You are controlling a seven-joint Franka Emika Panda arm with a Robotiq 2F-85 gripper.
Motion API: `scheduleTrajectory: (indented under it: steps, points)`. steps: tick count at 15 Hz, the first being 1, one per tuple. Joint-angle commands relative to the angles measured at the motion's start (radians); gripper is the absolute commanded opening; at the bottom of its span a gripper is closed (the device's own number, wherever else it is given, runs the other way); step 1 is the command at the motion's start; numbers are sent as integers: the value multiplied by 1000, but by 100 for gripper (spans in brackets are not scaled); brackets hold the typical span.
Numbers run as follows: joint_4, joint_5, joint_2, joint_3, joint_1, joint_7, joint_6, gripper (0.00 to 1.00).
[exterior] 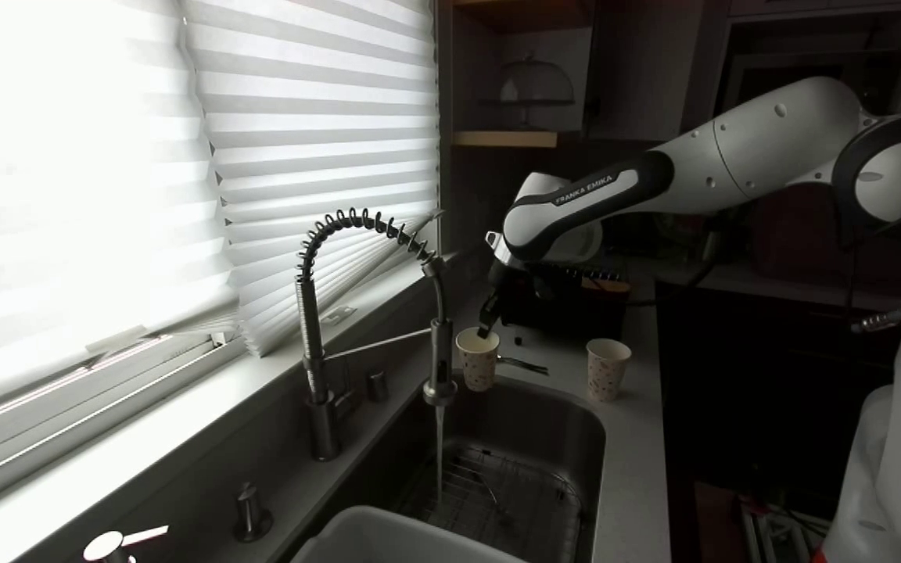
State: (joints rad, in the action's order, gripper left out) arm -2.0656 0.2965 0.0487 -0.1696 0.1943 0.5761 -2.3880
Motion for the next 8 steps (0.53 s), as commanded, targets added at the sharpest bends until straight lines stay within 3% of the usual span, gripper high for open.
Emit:
scheduleTrajectory:
  steps: [1,4,8]
  points:
    - [18,-12,18,-28,28,-134,-88,1]
    - [43,-30,64,-45,40,-275,-159,1]
    - [110,46,131,-32,55,-353,-173,1]
